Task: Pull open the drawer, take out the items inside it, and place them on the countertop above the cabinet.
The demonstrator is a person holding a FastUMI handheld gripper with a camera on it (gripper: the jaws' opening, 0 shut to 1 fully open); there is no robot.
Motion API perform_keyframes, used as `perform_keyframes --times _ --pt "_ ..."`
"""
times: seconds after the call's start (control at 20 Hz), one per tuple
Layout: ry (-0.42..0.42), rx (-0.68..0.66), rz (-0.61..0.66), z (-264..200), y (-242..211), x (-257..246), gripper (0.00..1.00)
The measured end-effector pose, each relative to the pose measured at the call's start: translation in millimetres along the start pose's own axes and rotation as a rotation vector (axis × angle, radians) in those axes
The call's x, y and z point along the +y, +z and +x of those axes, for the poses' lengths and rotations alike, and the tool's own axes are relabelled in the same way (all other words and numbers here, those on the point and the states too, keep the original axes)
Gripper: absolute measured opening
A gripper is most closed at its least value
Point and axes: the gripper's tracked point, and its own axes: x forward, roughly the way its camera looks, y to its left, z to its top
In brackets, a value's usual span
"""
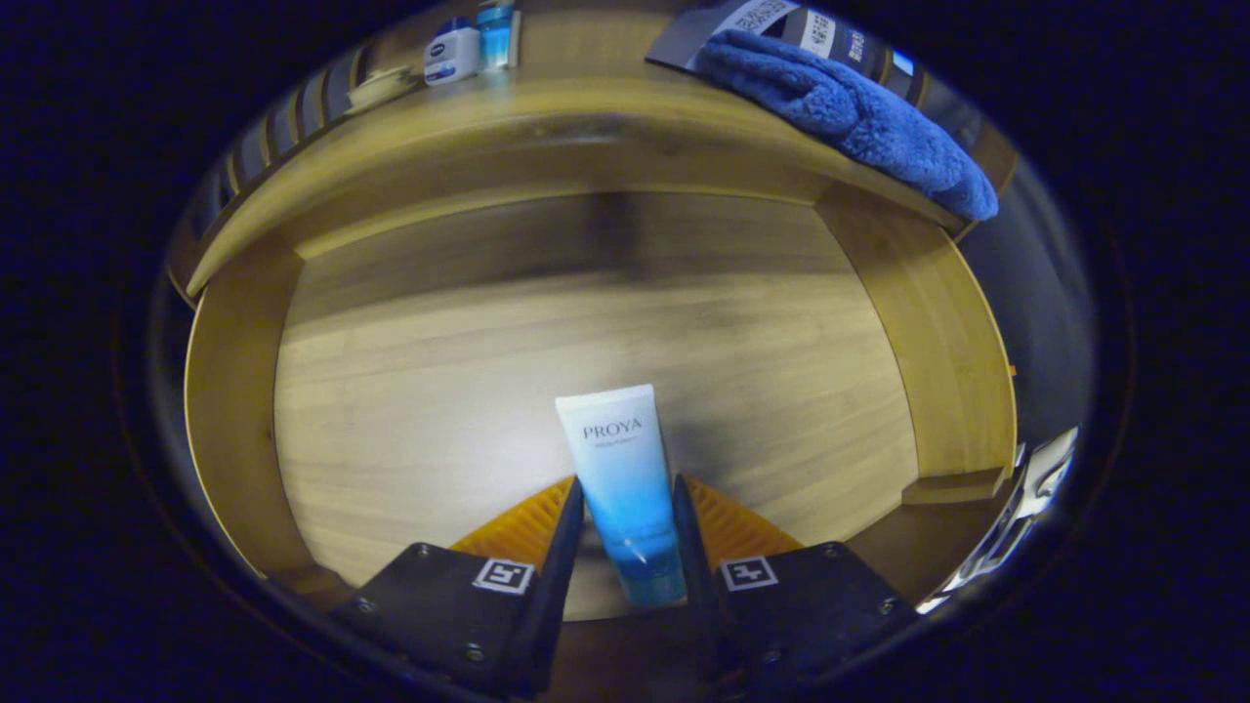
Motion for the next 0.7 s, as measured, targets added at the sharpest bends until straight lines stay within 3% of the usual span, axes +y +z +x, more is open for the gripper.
perform_keyframes --times 0.2,0.7 --pt "-0.026 -0.011 0.004 -5 1 -1 0.43" --pt "-0.106 -0.198 0.014 -86 34 -11 0.43"
